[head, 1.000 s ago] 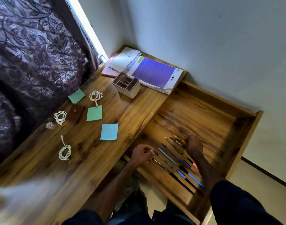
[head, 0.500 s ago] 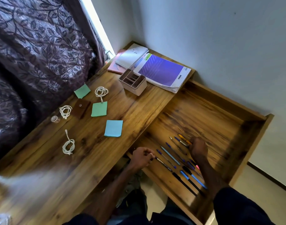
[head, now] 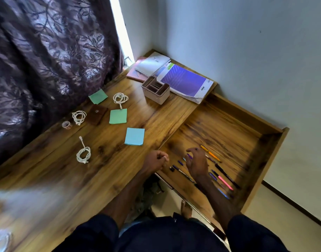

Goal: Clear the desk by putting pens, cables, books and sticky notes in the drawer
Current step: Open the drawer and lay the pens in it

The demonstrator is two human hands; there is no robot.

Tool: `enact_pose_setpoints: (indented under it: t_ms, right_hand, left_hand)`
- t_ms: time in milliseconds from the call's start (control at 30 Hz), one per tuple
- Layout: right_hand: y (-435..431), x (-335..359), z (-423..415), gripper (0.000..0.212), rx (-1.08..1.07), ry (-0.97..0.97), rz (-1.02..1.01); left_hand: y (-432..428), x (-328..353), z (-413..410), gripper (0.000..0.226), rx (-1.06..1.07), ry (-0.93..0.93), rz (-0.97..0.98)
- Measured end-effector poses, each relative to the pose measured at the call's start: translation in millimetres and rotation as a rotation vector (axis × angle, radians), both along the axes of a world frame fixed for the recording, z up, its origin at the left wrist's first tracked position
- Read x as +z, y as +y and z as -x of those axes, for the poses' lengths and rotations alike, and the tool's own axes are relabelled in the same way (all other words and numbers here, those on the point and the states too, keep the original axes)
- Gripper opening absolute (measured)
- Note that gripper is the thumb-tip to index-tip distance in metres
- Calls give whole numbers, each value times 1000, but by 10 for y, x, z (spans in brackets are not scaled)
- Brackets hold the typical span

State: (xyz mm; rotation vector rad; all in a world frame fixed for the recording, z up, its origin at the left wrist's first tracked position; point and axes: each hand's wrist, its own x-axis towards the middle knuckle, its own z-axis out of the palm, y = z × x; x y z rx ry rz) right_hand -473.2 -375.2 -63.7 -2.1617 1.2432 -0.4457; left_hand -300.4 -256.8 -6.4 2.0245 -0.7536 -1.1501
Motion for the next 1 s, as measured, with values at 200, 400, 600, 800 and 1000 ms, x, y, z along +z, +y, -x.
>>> enact_pose_setpoints:
  t_ms: [200,400,600,800,1000]
  right_hand:
    - [314,390,-857,14,124,-65,113]
    - [849,449,-1633,21,242,-77,49]
    - [1222,386,-1923,22,332,-12,26]
    - [1347,414,-2005,23,293,14,13]
    - [1305,423,-1960,25,229,21,-6]
  left_hand:
    - [271,121,-564,11,177,-1,38]
    - [817,69,-1182,11,280,-34,92]
    - [1253,-12,-1496,12,349,-3,77]
    - [1328,-66,-1564,14,329,18,63]
    - [1204,-41,-1539,12,243,36,57]
